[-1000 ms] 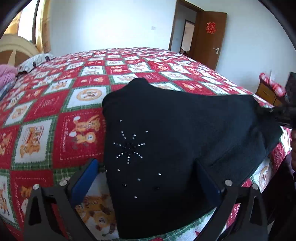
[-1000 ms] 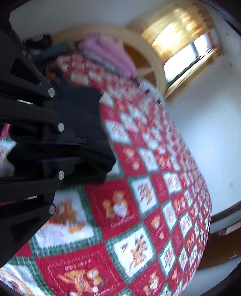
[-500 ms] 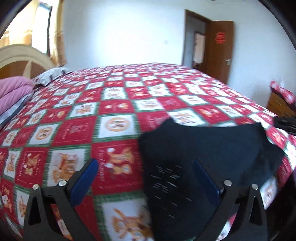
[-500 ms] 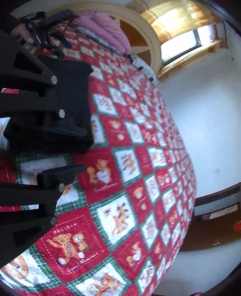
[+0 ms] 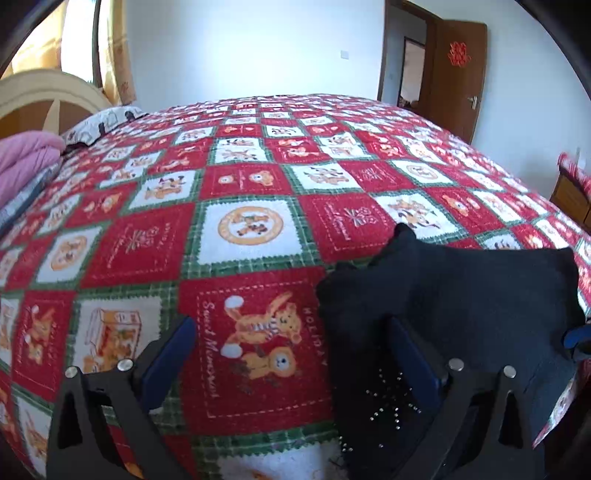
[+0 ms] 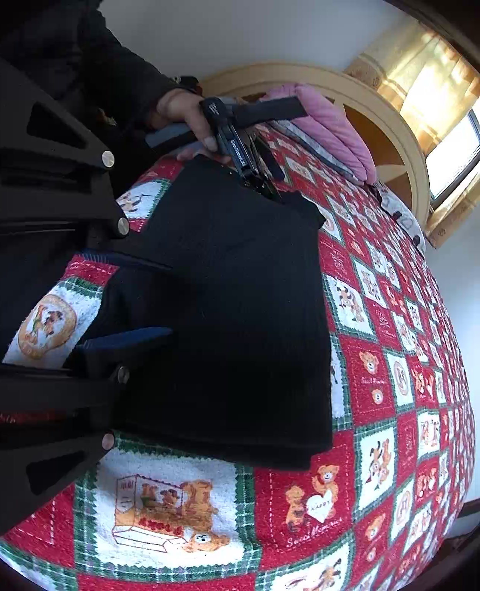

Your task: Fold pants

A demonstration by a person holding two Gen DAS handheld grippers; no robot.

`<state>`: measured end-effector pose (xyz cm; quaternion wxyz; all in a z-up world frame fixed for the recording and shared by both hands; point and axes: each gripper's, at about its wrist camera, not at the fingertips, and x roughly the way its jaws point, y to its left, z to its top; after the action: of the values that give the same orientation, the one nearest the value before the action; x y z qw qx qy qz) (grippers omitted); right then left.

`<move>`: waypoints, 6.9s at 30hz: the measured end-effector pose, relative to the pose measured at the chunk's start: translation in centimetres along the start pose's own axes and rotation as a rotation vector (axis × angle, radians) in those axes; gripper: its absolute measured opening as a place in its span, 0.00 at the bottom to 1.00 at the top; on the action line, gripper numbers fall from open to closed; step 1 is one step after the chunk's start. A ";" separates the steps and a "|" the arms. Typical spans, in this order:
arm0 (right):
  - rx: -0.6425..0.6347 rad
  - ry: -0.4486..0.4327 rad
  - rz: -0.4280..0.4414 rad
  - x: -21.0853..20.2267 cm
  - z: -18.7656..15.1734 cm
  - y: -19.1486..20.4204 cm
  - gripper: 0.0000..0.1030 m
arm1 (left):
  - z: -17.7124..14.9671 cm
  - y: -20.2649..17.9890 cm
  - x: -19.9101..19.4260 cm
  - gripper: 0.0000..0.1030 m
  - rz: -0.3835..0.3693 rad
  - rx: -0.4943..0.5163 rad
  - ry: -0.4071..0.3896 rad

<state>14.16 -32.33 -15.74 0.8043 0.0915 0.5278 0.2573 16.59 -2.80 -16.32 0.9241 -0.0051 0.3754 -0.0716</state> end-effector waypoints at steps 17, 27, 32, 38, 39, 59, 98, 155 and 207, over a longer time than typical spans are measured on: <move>-0.111 -0.160 -0.056 4.4 8.4 10.5 0.50 | -4.9 -0.5 -3.7 1.00 -0.071 -0.031 -0.008; -0.253 0.032 -0.312 16.6 14.1 14.4 0.53 | -5.7 -0.6 -3.7 1.00 -0.055 -0.009 -0.051; -0.144 0.024 -0.279 17.1 15.2 11.7 0.65 | -5.8 -0.5 -3.7 1.00 -0.053 -0.012 -0.061; -0.163 -0.036 -0.283 15.7 14.4 12.7 0.65 | -5.9 -0.5 -3.7 1.00 -0.057 -0.008 -0.058; -0.164 -0.058 -0.285 15.1 14.2 12.8 0.65 | -5.9 -0.5 -3.7 1.00 -0.057 -0.009 -0.057; 0.039 -0.303 -0.356 -0.9 2.4 3.5 0.67 | -6.0 -0.8 -3.8 1.00 -0.038 -0.016 -0.057; 0.222 -0.286 -0.213 -1.9 -4.8 -1.0 0.31 | -1.4 -3.3 -0.9 1.00 -0.139 0.036 0.000; 0.188 -0.424 -0.058 -1.6 -1.5 -2.5 0.26 | -1.1 -2.1 -1.4 0.27 -0.347 -0.046 -0.008; -0.153 -0.102 0.050 23.2 25.2 16.6 0.24 | 0.6 23.0 -2.7 0.24 0.047 -0.263 -0.112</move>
<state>38.65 -3.19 -16.64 0.8282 0.0561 0.4624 0.3118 18.00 20.35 -15.46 0.9363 -0.1214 0.3295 0.0002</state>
